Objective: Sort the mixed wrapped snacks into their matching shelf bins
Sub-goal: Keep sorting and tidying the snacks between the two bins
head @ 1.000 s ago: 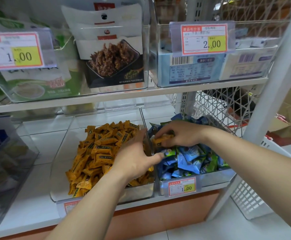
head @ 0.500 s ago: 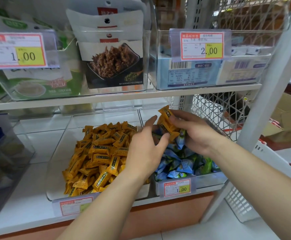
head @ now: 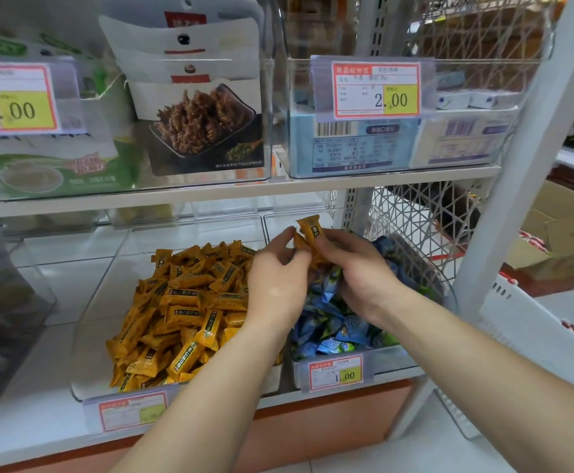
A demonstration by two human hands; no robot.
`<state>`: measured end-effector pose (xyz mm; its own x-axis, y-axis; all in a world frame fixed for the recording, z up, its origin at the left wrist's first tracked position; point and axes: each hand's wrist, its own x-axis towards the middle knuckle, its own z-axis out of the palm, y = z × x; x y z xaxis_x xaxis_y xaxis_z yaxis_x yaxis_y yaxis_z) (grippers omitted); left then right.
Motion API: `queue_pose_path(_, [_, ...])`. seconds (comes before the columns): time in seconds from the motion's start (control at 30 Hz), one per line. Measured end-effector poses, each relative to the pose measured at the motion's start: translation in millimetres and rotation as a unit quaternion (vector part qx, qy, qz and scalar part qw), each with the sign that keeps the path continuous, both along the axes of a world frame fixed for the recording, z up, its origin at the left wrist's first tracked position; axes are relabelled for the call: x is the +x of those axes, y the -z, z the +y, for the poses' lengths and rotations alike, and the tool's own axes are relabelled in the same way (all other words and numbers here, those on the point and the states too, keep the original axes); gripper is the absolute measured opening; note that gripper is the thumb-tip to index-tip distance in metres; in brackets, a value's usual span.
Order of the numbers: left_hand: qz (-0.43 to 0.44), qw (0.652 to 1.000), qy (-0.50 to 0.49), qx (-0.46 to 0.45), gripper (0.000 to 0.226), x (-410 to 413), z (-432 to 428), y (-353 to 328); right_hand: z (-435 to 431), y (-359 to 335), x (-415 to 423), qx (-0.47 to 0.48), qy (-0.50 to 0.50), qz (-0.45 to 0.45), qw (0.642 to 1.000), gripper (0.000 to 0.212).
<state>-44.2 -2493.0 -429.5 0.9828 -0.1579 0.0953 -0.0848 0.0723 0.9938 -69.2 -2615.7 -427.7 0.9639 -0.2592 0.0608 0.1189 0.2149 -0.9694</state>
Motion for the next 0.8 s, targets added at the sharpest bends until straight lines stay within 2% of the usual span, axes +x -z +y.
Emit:
queue_pose_path(0.07, [0.016,0.999,0.004,-0.030,0.047,-3,-3,-3,0,1,-1,-0.009,0.016,-0.006,1.000,0.023])
queue_pose_path(0.23, [0.049,0.992,0.004,-0.115,0.021,-5,-7,-7,-2,1,-2,-0.067,0.040,-0.008,0.997,0.035])
queue_pose_path(0.33, [0.073,0.986,0.002,-0.148,0.025,-5,-3,-10,-4,0,-4,-0.105,0.058,-0.023,0.993,0.040])
queue_pose_path(0.47, [0.067,0.986,0.013,-0.149,0.035,-4,6,-13,-8,-2,-6,-0.169,0.049,-0.043,0.983,0.042])
queue_pose_path(0.67, [0.054,0.989,0.008,-0.137,0.034,7,29,-18,-4,-7,-7,-0.271,-0.033,-0.055,0.961,0.053])
queue_pose_path(0.8, [0.013,0.997,0.011,-0.079,0.034,13,46,-22,-8,-16,-5,-0.402,-0.048,-0.064,0.912,0.042])
